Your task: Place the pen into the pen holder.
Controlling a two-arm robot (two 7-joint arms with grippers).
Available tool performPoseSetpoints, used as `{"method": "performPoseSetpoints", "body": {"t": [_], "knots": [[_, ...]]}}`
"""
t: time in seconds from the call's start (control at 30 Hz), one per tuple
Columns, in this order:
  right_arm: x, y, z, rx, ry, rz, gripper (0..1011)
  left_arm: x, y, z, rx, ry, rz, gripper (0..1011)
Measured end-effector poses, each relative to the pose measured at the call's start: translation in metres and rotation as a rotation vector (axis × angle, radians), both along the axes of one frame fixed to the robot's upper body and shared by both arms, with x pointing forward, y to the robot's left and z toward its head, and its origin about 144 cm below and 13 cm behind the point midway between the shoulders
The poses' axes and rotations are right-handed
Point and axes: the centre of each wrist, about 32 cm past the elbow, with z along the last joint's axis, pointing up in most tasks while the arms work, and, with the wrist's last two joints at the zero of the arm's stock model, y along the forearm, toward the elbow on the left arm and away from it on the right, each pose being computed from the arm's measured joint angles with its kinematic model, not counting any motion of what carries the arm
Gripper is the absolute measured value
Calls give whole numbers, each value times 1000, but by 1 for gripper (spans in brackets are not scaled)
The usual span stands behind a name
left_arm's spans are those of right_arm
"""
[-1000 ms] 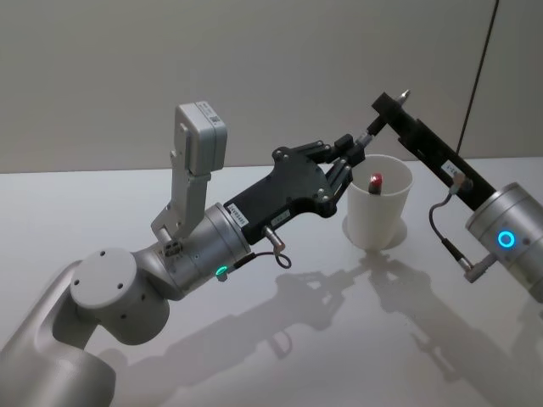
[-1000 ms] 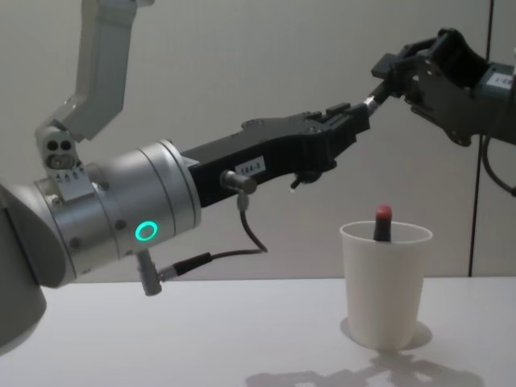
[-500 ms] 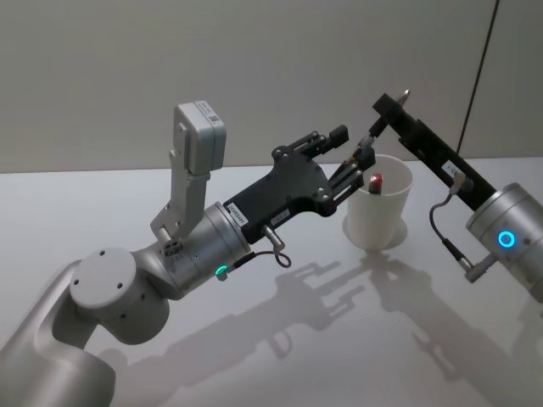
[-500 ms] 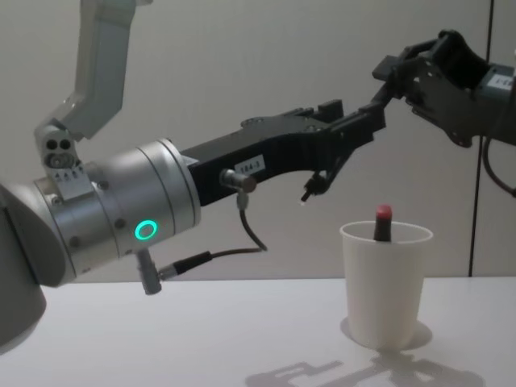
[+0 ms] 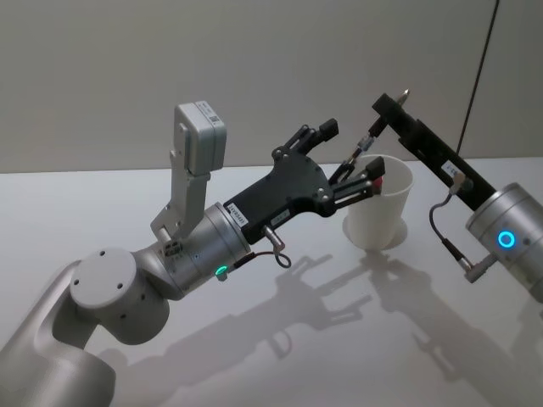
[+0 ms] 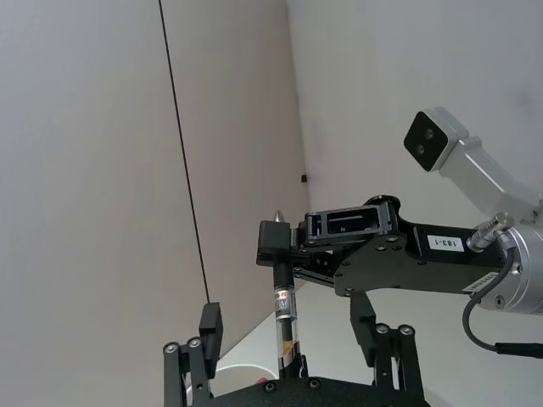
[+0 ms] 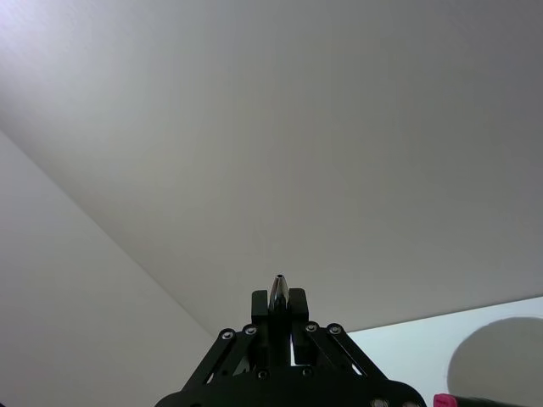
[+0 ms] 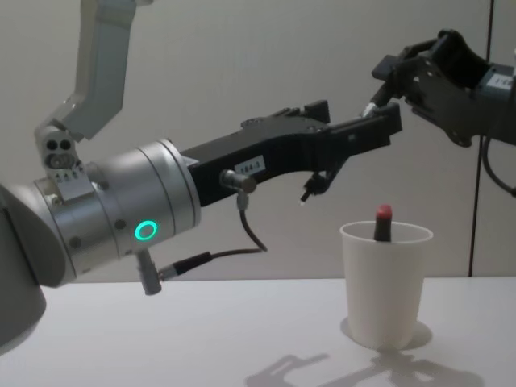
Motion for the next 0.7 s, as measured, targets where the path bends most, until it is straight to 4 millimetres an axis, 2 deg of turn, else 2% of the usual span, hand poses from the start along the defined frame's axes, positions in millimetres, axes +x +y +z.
{"method": "performPoseSetpoints", "body": {"t": [0.13, 0.7], "knots": [[0, -1, 0, -6, -12, -6, 132, 0, 0, 0, 0, 0, 0, 1001], [1, -16, 9, -102, -179, -123, 132, 0, 0, 0, 0, 0, 0, 1001]]}}
